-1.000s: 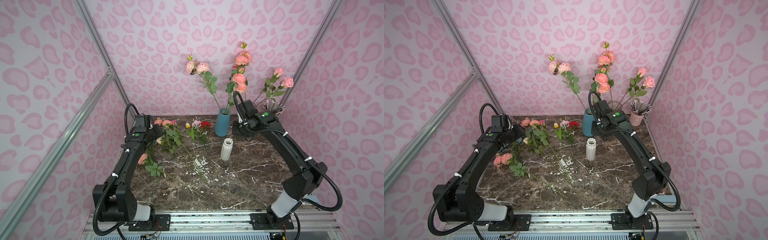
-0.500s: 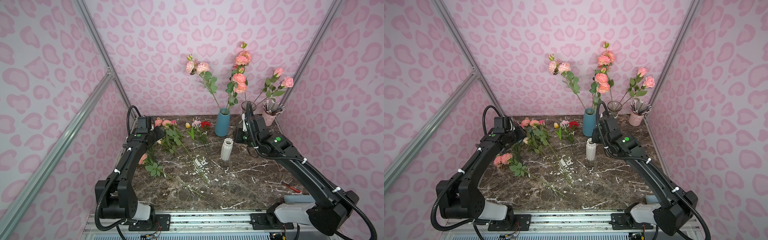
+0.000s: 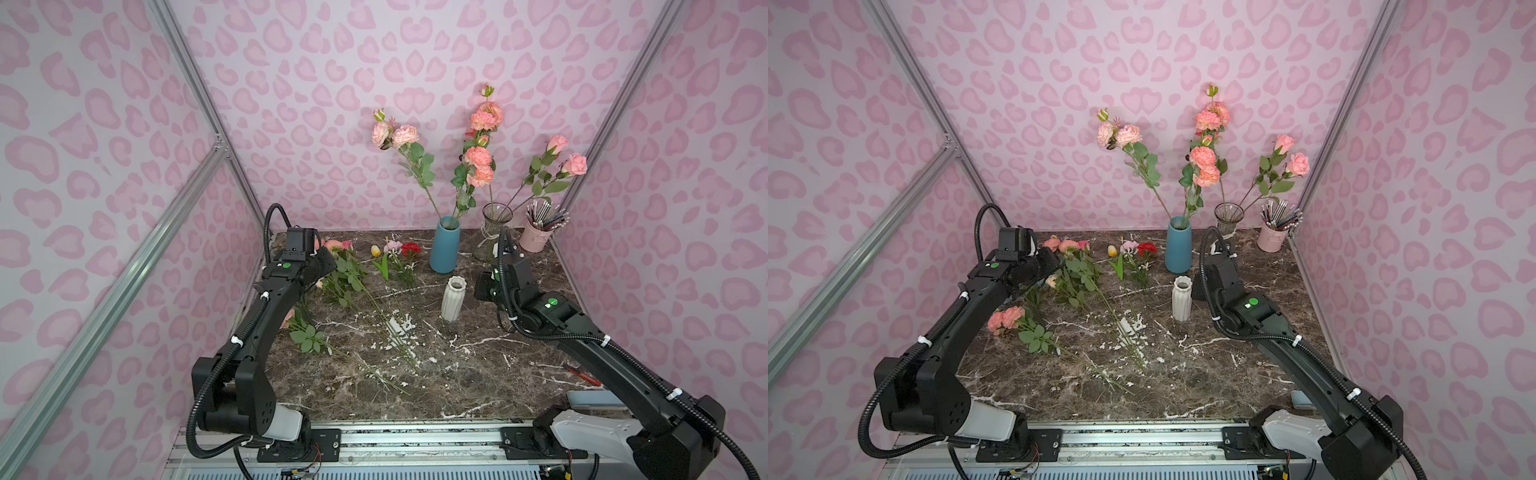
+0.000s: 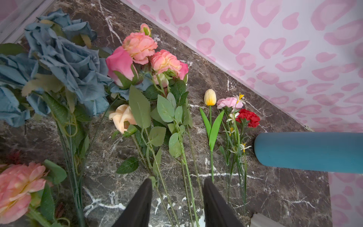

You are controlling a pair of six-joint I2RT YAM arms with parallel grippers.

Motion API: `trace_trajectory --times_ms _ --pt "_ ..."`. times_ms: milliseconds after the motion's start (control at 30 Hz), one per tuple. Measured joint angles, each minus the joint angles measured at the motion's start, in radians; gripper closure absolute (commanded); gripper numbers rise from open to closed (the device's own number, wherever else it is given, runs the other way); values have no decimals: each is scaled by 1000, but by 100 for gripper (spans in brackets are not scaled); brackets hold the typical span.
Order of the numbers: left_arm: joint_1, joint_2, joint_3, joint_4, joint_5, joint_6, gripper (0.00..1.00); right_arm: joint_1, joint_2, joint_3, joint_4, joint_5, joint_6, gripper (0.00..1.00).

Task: Place the pink flowers into the vase
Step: Pick up the flower at the center of the board.

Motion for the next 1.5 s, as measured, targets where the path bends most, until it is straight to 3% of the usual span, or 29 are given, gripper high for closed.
trace_trajectory --times_ms 333,767,1500 --pt "-158 177 38 3 -49 -128 63 -1 -47 -79 55 -24 -1 61" --pt "-179 377 66 68 -11 -272 63 -24 -93 -135 69 -77 0 62" --pt "-205 443 64 89 -17 -371 69 -64 -120 -168 82 -104 0 61"
